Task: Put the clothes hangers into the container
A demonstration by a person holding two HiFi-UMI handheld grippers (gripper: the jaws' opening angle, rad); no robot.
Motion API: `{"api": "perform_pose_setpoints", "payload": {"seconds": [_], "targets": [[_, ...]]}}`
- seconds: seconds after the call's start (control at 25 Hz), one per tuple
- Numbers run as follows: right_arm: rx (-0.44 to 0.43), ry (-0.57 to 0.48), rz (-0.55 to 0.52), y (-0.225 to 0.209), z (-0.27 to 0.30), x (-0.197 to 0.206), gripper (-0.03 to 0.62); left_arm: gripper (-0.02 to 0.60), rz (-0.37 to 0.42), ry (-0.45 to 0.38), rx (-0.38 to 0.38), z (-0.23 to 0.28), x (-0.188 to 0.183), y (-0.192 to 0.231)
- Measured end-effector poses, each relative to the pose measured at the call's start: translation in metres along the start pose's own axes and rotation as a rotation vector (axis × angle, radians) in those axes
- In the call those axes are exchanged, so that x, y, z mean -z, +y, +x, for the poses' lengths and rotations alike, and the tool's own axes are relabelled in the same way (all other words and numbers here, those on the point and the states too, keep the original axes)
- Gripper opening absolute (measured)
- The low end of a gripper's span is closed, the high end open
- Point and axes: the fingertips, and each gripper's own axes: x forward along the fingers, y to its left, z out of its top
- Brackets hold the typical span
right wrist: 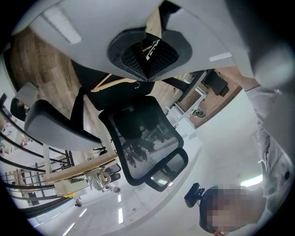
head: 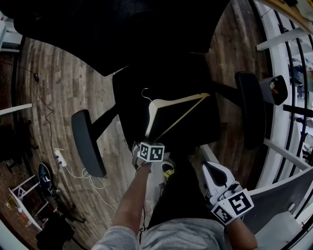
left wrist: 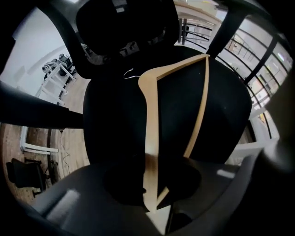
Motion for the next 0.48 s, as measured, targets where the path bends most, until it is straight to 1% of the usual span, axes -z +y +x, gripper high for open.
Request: {"api": "perform_pose_setpoints", "payload": {"seconds": [0.12,0.2,0.32,0.48], "targets": [[-0.013,0.003,-0.002,0.004,0.002,0.000,-0.002,0.094,-0.002,0.022,0.010,0.007,0.000,0.003],[-0.018,0.005,-0.007,0.005,0.001,-0.001,-0.002,0.094,0.002,0.003,0.028,0.006,-0.002,0.006],[-0.020,0.004,-0.018,0.005,-0.002,-0.002,-0.002,0.092,0.005,-0.065,0.022,-0.007,-0.002,0.011],[-0.018,-0.028,-0.029,0.008,-0.014,-0.008,-0.002,0.089,-0.053,-0.160,0.008,-0.035,0.002,0.017]]}}
